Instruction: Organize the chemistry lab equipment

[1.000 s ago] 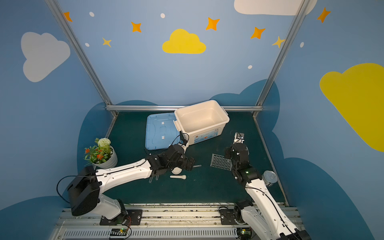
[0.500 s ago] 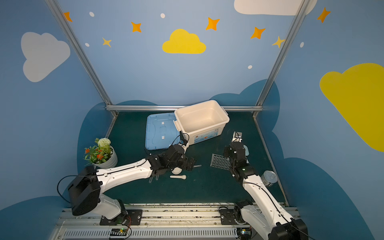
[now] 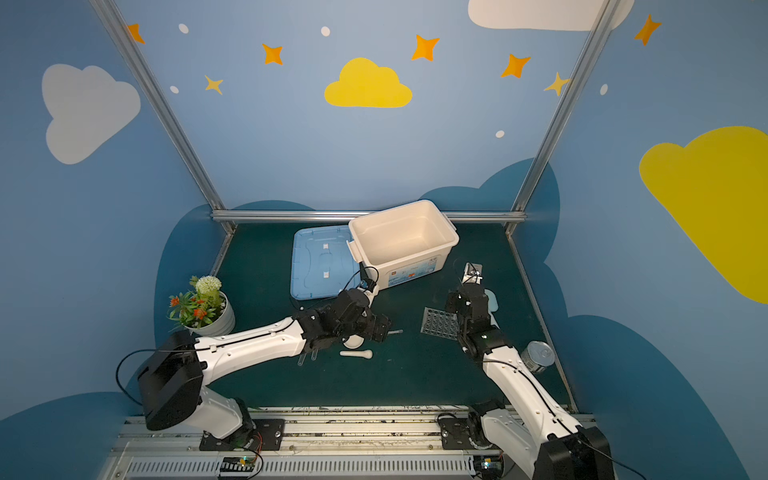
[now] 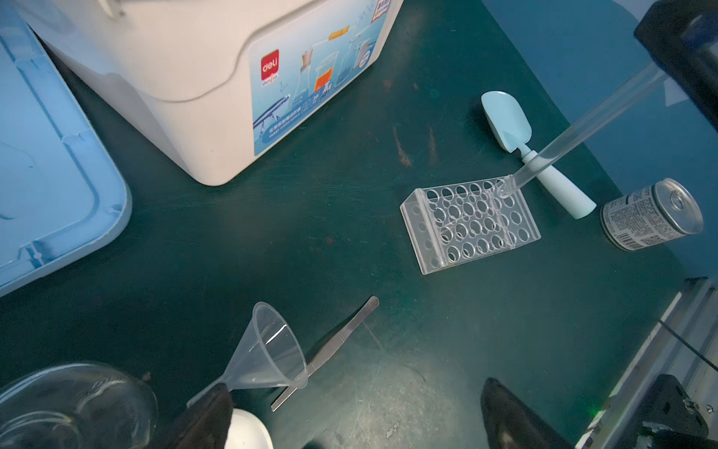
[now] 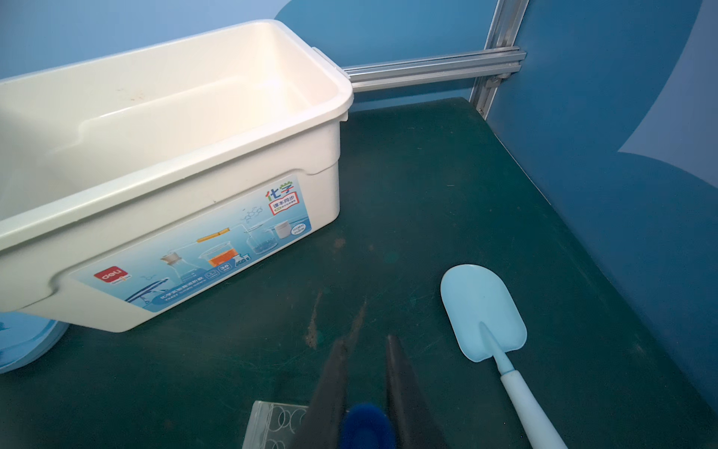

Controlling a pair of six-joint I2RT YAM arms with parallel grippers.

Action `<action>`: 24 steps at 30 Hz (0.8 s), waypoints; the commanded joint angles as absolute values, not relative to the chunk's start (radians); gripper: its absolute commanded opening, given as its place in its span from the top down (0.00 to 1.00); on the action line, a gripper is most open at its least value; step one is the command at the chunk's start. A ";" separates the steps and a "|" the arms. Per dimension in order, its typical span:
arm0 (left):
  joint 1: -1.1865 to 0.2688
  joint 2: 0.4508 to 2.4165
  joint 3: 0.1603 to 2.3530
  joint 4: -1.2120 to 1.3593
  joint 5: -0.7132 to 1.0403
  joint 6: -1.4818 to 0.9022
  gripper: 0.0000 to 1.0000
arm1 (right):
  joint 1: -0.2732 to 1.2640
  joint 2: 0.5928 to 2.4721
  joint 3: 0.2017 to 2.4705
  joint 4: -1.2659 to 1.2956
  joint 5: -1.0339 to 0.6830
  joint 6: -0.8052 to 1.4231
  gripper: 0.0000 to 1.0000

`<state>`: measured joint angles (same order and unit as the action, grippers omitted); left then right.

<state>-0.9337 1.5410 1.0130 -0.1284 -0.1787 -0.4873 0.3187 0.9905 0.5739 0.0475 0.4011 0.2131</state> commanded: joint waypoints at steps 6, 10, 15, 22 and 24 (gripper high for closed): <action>-0.930 1.555 1.015 -0.120 -0.161 -0.495 0.00 | 0.324 1.023 0.595 0.050 0.418 0.252 0.92; -0.930 1.559 1.018 -0.121 -0.158 -0.494 0.00 | 0.324 1.035 0.597 0.048 0.423 0.255 0.92; -0.930 1.562 1.022 -0.124 -0.158 -0.493 0.00 | 0.324 1.025 0.613 0.031 0.435 0.263 0.93; -0.929 1.574 1.029 -0.123 -0.143 -0.496 0.00 | 0.324 0.997 0.611 0.026 0.440 0.252 0.93; -0.930 1.577 1.033 -0.129 -0.141 -0.494 0.00 | 0.324 1.002 0.609 0.029 0.445 0.252 0.93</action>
